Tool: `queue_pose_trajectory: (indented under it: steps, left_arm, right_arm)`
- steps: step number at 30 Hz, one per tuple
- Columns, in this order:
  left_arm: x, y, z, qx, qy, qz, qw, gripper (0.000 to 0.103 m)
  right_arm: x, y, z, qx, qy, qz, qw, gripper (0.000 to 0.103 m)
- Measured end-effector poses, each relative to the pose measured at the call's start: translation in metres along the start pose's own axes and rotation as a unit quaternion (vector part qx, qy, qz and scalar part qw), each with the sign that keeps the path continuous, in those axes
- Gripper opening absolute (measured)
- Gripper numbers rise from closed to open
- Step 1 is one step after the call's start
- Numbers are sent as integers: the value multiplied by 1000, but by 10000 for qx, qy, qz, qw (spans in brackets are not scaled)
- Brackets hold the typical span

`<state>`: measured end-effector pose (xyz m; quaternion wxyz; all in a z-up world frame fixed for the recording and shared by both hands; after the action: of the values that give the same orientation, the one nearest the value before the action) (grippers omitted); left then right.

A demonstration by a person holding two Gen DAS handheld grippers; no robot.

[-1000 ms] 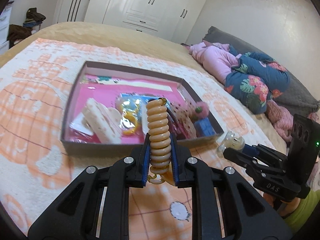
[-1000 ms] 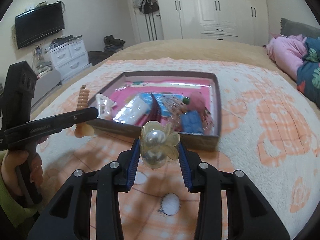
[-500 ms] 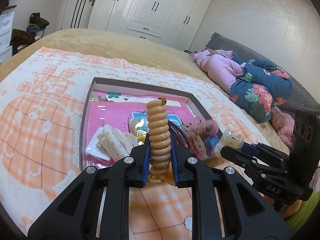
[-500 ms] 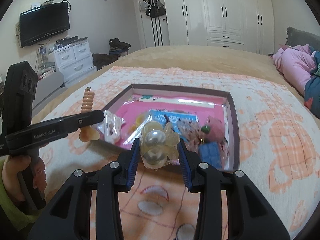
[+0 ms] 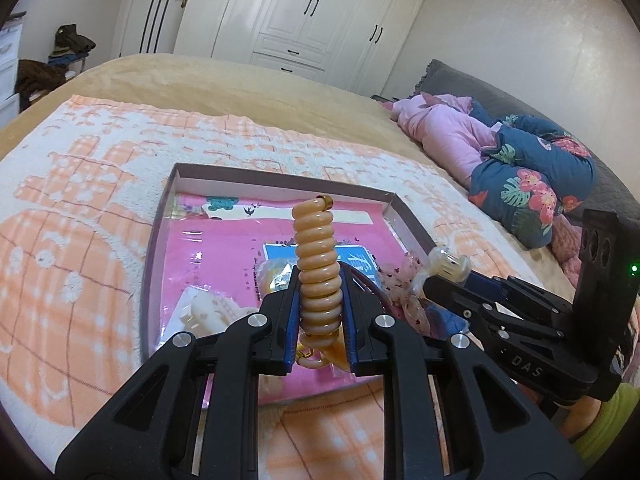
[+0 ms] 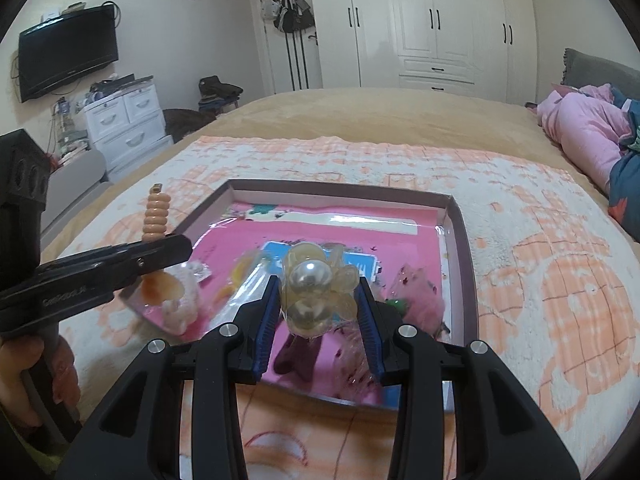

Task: Organize jewelry
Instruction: 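Carry the hair tie and pearl clip into the box and open both tools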

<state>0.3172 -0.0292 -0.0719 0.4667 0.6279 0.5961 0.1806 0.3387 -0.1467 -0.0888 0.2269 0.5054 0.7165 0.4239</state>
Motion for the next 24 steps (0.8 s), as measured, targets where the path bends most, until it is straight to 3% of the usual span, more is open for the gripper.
queue_pose_trajectory:
  steps: [10, 15, 24]
  left_arm:
    - [5, -7, 21, 174, 77, -17, 9998, 11]
    - [5, -8, 19, 169, 128, 8, 9998, 12]
    - [-3, -17, -12, -17, 183, 84, 9998, 42]
  right_arm:
    - [-5, -17, 17, 313, -3, 35, 9995, 37]
    - [-4, -20, 9, 263, 19, 46, 9996, 45]
    - [-8, -20, -38, -205, -57, 147, 9997, 65]
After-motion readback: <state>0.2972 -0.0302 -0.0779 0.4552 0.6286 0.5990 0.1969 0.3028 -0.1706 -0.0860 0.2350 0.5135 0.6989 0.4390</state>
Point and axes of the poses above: each gripper's, at about its wrist camera, not at the fingertips, and z roughly the way its jaws point, x to its left, y to its top, the point moved 9 cm from there along z, roughly the way its jaws point, and after that the axes turned 5 degrees about -x, right-handed, at the moved point
